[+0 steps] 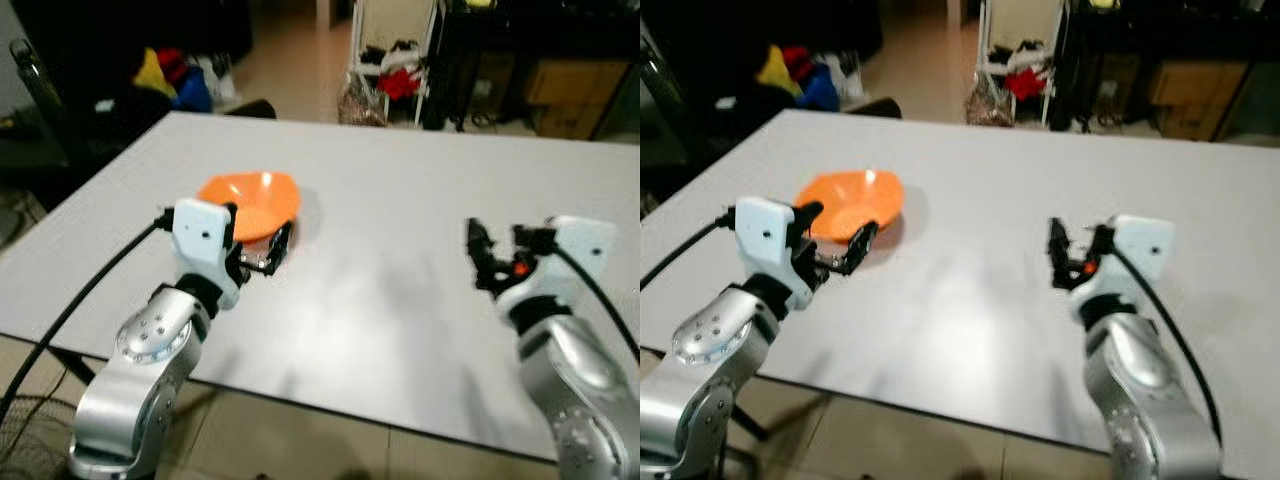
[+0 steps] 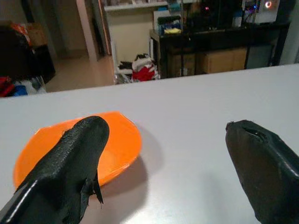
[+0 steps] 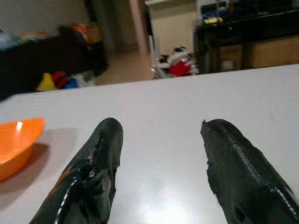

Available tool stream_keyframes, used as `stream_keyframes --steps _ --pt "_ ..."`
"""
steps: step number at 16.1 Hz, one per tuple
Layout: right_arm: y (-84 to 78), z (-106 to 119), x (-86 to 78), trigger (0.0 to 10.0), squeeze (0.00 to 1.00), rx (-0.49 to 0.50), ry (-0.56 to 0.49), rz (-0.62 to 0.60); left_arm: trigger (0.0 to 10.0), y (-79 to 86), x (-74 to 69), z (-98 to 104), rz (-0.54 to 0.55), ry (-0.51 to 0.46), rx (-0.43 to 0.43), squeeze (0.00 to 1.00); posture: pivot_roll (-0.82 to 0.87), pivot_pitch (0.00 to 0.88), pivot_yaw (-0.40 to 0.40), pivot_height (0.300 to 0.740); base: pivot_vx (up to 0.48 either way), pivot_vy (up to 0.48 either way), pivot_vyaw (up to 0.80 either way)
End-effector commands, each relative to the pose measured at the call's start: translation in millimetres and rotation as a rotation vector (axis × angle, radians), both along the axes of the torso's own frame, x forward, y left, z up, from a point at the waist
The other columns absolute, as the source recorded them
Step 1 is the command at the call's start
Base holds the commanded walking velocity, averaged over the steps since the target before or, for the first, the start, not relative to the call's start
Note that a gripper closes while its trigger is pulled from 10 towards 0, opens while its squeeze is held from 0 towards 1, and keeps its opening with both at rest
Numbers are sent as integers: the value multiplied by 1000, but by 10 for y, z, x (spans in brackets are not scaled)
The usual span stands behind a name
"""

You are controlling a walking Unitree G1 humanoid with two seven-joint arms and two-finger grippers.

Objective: Setting the table

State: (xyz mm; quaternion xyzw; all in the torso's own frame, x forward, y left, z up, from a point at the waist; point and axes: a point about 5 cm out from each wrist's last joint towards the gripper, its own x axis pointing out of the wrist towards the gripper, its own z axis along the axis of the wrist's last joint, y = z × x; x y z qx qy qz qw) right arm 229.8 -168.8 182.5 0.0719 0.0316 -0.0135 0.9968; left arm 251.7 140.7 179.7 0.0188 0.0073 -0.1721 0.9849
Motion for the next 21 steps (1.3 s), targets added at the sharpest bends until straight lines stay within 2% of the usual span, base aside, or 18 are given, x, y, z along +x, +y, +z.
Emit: stream_keyframes --steps 1,6,11,16,21 --pt "-12 6 -3 10000 0 6 -8 -4 10000 -12 14 5 -7 1 9 0 29 0 88 740 0 -251 0" --pt "-6 26 33 10000 0 -7 -16 11 10000 1 43 2 -2 -4 2 0 18 0 85 740 0 -247 0" --pt "53 -32 12 10000 0 22 10 27 10000 0 -24 -11 -15 7 15 0 47 0 81 740 0 -247 0" --pt "93 -21 20 10000 0 -39 6 85 10000 7 5 -4 -11 1 15 0 45 0 71 740 0 -198 0" --pt "171 -54 3 10000 0 -40 15 151 10000 21 -70 -43 16 19 54 0 67 0 62 740 0 0 800"
